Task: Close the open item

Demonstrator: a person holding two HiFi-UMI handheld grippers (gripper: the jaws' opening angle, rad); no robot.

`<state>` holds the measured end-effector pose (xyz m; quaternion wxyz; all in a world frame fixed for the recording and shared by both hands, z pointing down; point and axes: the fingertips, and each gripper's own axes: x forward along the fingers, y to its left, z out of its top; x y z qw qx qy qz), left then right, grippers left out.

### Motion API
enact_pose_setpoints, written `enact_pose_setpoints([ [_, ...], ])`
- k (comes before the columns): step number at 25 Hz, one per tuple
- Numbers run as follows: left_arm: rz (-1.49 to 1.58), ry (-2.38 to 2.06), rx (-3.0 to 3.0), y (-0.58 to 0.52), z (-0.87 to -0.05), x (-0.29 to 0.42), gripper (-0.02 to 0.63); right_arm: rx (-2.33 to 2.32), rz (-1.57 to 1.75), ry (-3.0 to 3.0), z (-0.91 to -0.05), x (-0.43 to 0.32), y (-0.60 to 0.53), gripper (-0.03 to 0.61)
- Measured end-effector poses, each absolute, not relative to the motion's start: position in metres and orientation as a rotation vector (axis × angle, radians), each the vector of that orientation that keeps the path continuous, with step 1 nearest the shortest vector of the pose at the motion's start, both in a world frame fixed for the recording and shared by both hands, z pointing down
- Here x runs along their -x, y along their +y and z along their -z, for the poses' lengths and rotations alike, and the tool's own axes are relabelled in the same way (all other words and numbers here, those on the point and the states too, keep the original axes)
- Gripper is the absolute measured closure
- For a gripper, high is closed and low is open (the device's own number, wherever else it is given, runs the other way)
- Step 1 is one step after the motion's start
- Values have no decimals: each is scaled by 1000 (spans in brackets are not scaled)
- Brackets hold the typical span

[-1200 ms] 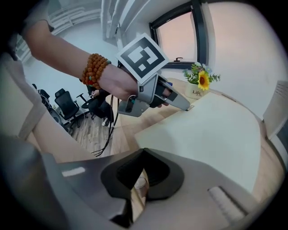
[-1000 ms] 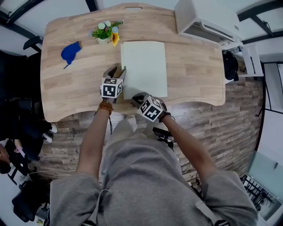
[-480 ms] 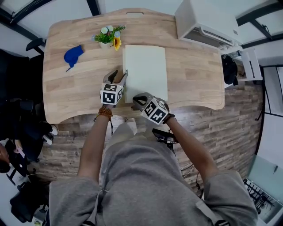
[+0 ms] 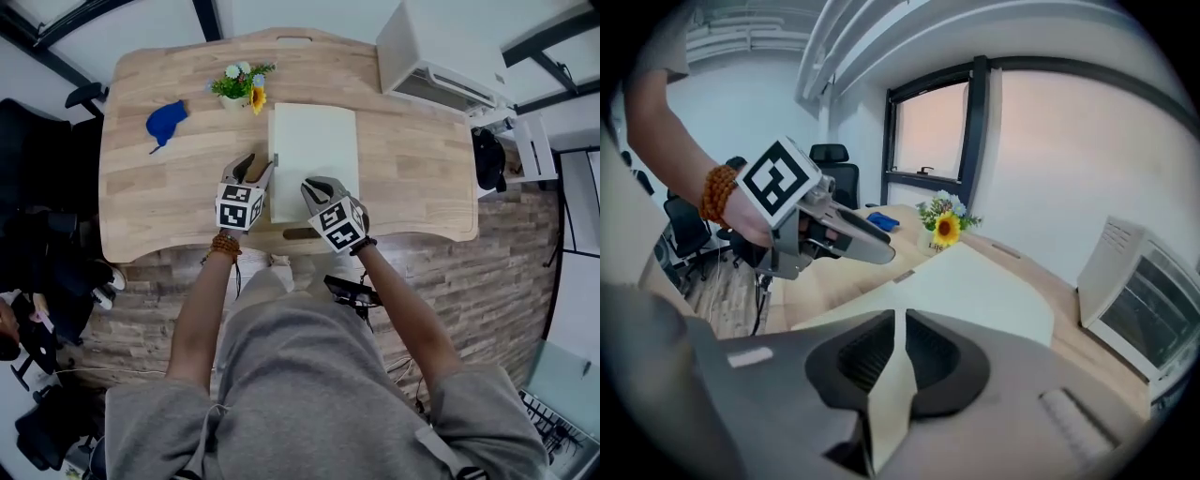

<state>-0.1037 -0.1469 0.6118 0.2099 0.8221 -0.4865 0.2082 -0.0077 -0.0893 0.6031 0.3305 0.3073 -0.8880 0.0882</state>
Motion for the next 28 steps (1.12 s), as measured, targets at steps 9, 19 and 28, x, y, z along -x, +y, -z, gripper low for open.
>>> enact_pose_setpoints([
  [9, -650, -1330, -2159, -162, -652, 94, 417, -608, -327, -2216, -663, 28, -71, 503],
  [19, -681, -1347, -2057, -165, -671, 92, 419, -567, -321, -2226, -661, 27, -68, 500],
  [28, -589, -1369, -2011, -161, -669, 94, 431, -617, -333, -2275, -643, 24, -70, 500],
])
